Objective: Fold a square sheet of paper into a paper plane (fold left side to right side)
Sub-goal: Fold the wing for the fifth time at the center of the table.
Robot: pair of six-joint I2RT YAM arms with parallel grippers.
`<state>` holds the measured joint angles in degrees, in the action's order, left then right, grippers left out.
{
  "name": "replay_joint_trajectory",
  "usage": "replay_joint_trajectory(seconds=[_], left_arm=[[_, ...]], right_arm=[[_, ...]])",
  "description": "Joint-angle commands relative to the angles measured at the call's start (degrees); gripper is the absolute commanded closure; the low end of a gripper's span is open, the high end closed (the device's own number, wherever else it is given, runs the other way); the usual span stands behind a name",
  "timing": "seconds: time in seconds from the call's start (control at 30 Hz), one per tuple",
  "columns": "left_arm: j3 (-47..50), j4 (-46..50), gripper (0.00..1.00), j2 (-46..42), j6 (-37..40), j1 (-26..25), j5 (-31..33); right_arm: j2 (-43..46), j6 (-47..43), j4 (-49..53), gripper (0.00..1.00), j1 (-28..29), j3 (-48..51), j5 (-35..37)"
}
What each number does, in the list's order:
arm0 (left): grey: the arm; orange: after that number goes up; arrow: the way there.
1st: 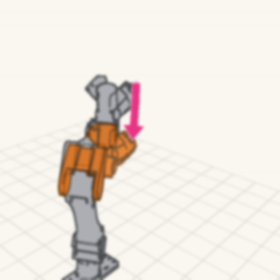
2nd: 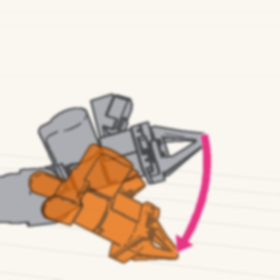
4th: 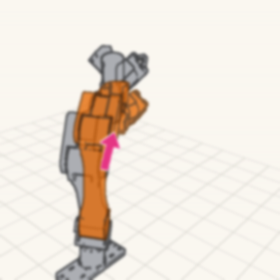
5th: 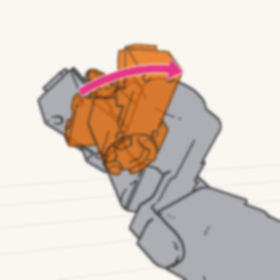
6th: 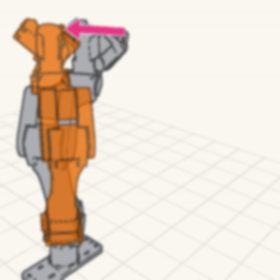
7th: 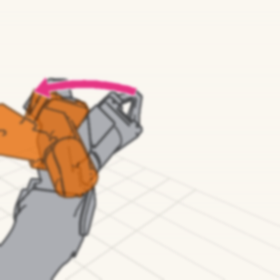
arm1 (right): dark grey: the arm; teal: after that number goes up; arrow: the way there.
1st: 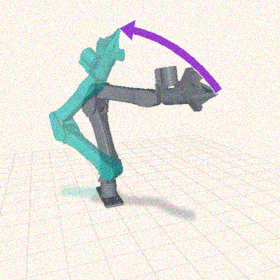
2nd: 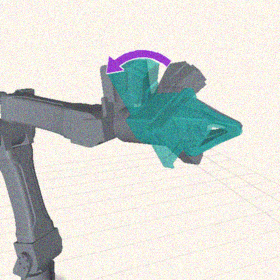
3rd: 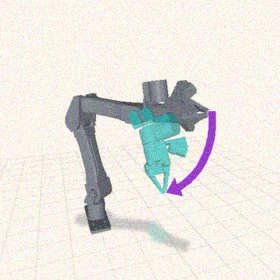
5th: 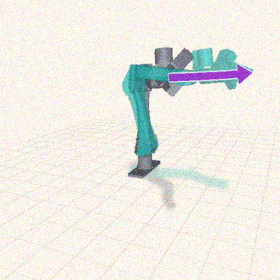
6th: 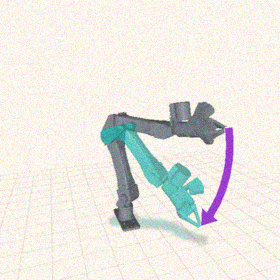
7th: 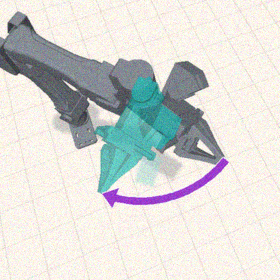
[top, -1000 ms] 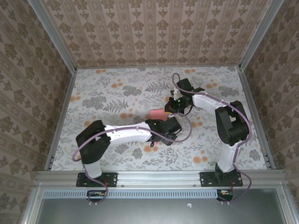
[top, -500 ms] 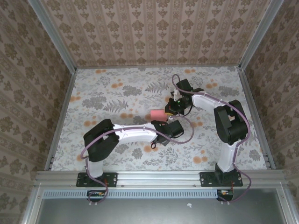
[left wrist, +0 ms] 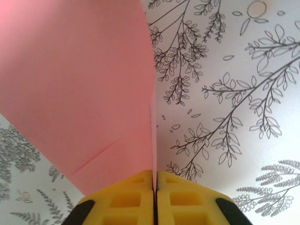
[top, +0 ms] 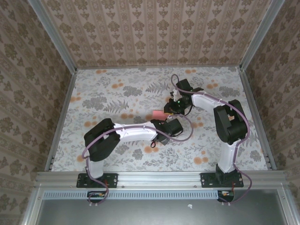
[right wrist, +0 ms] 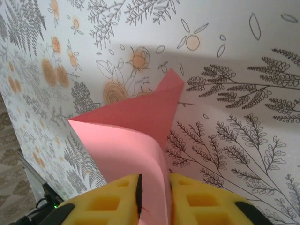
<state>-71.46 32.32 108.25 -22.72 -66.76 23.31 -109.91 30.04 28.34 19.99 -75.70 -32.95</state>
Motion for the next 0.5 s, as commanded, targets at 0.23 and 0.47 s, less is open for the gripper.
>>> replay_joint_trajectory(seconds=[0.23, 0.47], left_arm=[[6.5, -11.1, 1.00, -7.3, -2.0, 7.5, -18.0], [14.3, -25.1, 1.00, -10.7, -10.8, 15.8, -33.5]], right_arm=[[18.7, -3.8, -6.5, 0.24, -4.6, 8.3, 12.9], [23.7, -3.3, -16.2, 0.14, -4.9, 21.2, 12.1]])
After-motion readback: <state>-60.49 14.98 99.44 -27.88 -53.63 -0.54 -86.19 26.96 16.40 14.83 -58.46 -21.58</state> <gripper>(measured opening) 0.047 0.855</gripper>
